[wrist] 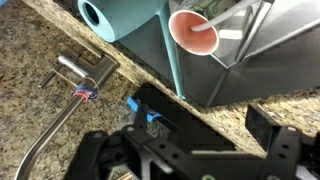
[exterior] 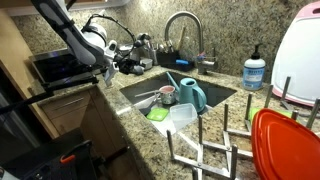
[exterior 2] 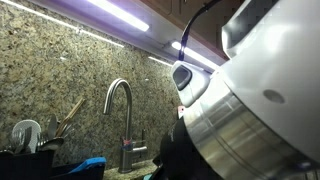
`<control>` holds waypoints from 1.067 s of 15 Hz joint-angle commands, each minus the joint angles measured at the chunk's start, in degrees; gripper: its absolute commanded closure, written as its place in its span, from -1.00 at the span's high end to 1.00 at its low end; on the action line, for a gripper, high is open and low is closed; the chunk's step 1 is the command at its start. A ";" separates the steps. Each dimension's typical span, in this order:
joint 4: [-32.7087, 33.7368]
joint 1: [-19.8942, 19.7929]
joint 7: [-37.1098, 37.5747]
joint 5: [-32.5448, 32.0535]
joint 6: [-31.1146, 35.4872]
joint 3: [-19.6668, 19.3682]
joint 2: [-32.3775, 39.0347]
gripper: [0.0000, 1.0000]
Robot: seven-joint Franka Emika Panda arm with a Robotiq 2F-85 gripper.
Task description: Take the straw and put it in the sink
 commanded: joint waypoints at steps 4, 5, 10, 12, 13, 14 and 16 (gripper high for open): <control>-9.34 1.99 -10.09 15.68 -11.30 0.08 -9.96 1.00; -10.80 2.44 -11.18 18.21 -13.71 0.22 -11.41 1.00; -15.63 3.67 -11.85 25.43 -21.11 0.08 -15.94 1.00; -17.58 3.40 -12.15 26.70 -22.23 -0.36 -17.33 1.00; -18.72 3.04 -12.26 27.02 -22.03 -0.73 -18.18 1.00; -19.91 2.67 -12.23 27.18 -21.59 -1.18 -18.99 1.00; -22.32 2.05 -12.69 28.07 -21.49 -2.15 -20.59 1.00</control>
